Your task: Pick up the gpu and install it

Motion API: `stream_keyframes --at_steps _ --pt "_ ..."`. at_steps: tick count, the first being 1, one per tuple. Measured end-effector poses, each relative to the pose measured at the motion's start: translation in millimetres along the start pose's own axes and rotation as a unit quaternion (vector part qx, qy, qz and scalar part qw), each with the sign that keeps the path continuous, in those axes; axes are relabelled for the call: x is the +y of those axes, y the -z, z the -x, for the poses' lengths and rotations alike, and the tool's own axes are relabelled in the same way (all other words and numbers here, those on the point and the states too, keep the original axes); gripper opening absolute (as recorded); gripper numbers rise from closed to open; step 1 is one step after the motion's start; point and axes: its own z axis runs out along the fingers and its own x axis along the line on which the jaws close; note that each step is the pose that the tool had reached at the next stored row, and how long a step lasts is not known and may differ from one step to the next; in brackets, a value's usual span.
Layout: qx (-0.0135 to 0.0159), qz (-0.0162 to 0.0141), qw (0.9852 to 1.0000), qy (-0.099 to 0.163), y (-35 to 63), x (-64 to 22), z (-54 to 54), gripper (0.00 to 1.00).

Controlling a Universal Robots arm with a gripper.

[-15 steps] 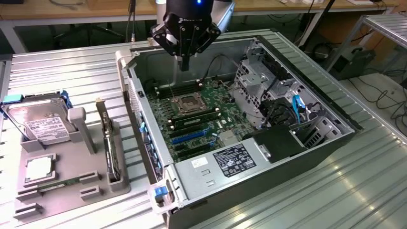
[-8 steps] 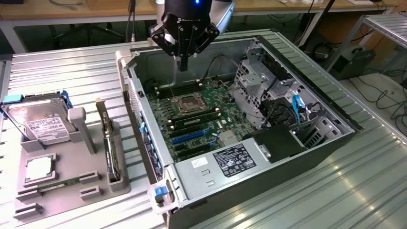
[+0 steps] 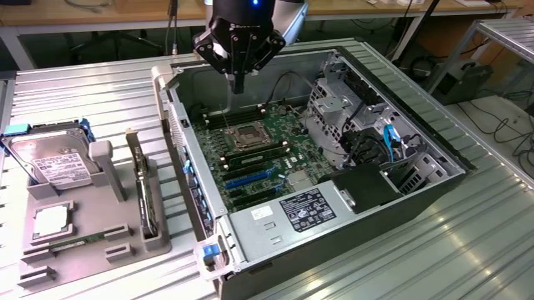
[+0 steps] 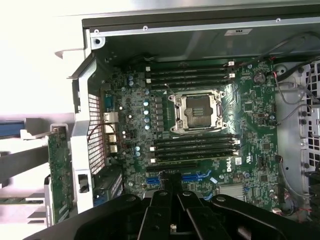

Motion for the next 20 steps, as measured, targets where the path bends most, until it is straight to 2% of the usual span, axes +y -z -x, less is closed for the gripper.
stream_keyframes --at_steps 3,20 --pt "0.0 0.0 1.0 0.0 0.1 -0.3 -4.2 0.11" --pt "0.0 0.0 1.0 0.0 0.2 -0.6 -8.2 0.11"
